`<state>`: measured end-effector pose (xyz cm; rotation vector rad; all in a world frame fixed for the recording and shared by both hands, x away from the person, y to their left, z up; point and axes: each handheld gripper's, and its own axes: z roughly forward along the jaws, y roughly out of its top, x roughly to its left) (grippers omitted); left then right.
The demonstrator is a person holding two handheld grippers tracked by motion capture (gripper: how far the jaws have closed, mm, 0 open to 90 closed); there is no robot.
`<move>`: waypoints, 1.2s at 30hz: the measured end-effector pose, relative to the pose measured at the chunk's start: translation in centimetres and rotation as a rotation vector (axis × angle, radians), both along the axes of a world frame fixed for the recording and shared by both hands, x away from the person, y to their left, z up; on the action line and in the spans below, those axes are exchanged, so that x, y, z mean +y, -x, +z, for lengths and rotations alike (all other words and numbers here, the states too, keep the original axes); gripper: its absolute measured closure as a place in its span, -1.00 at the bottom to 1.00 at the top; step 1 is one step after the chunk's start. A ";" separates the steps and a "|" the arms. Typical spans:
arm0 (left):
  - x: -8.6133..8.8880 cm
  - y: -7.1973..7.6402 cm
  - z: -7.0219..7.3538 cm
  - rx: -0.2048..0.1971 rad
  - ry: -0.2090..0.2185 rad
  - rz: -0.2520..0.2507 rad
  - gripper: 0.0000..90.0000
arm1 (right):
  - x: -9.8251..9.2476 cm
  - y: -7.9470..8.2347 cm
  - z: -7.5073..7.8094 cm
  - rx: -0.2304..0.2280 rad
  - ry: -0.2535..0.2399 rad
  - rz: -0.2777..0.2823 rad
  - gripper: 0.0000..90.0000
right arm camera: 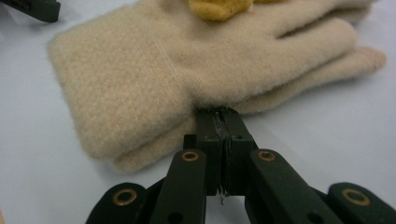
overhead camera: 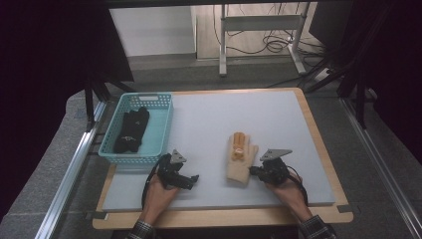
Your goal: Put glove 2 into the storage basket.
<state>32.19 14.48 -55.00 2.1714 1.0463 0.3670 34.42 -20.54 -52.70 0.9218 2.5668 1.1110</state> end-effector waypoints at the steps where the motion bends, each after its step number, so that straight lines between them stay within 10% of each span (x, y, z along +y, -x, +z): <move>1: 0.0 0.0 0.0 0.001 0.000 0.000 -0.99 | 0.2 0.0 0.0 -0.003 0.002 0.005 0.92; 21: 0.6 0.5 0.1 -0.009 -0.007 -0.024 -0.97 | 6.3 -0.7 -0.5 -0.033 0.002 0.068 0.83; 36: 0.6 0.5 0.0 -0.002 -0.003 -0.019 -0.97 | 6.4 -0.6 -0.2 -0.056 0.007 0.065 0.62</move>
